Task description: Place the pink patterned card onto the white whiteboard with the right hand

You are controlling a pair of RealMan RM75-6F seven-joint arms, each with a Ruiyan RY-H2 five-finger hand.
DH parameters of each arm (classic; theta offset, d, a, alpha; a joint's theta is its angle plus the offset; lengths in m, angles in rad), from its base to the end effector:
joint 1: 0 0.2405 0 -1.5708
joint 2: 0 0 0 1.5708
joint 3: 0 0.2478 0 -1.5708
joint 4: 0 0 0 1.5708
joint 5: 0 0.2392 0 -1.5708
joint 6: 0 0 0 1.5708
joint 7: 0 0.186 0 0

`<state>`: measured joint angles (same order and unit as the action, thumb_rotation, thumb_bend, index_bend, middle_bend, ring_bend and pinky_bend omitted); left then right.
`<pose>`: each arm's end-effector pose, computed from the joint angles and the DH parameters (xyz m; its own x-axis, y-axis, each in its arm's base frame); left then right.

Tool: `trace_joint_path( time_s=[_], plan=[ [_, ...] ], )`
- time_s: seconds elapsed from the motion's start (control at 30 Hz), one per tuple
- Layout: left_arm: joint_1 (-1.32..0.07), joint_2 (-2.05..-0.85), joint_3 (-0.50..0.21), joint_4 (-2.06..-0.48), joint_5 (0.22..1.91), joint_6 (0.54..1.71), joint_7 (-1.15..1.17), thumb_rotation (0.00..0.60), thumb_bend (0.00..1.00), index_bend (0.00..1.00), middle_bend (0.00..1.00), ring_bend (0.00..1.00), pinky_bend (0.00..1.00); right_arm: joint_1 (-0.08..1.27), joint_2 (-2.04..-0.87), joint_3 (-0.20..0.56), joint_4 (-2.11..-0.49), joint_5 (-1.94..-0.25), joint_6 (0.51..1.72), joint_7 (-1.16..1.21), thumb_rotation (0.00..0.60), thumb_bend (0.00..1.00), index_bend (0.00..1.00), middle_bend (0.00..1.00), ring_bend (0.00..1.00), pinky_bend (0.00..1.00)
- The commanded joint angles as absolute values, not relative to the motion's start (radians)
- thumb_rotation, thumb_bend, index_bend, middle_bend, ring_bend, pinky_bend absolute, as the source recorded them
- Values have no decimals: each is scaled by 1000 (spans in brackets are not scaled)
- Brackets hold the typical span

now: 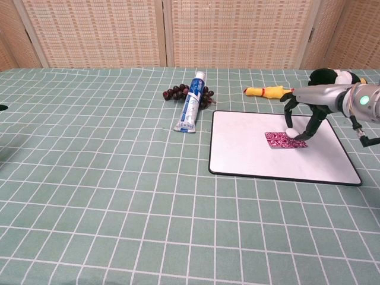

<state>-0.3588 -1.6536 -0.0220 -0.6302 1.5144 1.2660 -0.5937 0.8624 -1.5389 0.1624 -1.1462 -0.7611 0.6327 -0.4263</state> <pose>-0.3831 0.3367 0.0385 0.2779 0.1055 0.9548 0.9565 -0.1217 -0.2650 -0.2226 -0.4548 -0.0493 0.5442 -0.4399 0.7144 -0.8323 -0.1759 0.5257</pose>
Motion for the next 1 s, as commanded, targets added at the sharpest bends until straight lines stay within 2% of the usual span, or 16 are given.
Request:
trace_joint_path(
  time_s=[0.03, 0.3, 0.37, 0.43, 0.5, 0.63, 0.8, 0.9, 1.0],
  plan=[
    [-359, -1653, -22, -630, 1515, 1265, -594, 600, 158, 0, 0, 0, 0, 872, -1544, 153, -1147, -744, 642, -438, 600, 309, 553, 5, 0, 0],
    [-358, -1652, -22, -632, 1515, 1267, -595, 600, 159, 0, 0, 0, 0, 884, -1546, 143, -1146, -714, 652, -443, 600, 310, 540, 5, 0, 0],
    [-358, -1653, -23, -631, 1514, 1267, -590, 600, 159, 0, 0, 0, 0, 889, -1544, 138, -1142, -691, 642, -451, 600, 254, 452, 4, 0, 0],
    [-358, -1655, -26, -628, 1511, 1267, -578, 600, 159, 0, 0, 0, 0, 898, -1545, 130, -1138, -659, 639, -468, 600, 146, 340, 2, 0, 0],
    [-358, -1657, -27, -628, 1510, 1268, -576, 600, 158, 0, 0, 0, 0, 904, -1549, 127, -1134, -640, 648, -480, 600, 25, 184, 1, 0, 0],
    [-358, -1657, -29, -626, 1507, 1266, -577, 600, 158, 0, 0, 0, 0, 909, -1550, 133, -1138, -634, 658, -471, 600, 0, 13, 0, 0, 0],
    [-357, -1655, -31, -626, 1506, 1266, -586, 600, 158, 0, 0, 0, 0, 877, -1482, 134, -1236, -713, 739, -443, 600, 0, 0, 0, 0, 0],
    [-355, -1653, -28, -627, 1509, 1269, -589, 600, 157, 0, 0, 0, 0, 806, -1362, 136, -1377, -796, 877, -408, 600, 0, 3, 0, 0, 0],
    [-354, -1653, -26, -630, 1513, 1277, -592, 600, 158, 0, 0, 0, 0, 718, -1271, 130, -1455, -883, 1019, -349, 600, 0, 48, 0, 0, 0]
  ],
)
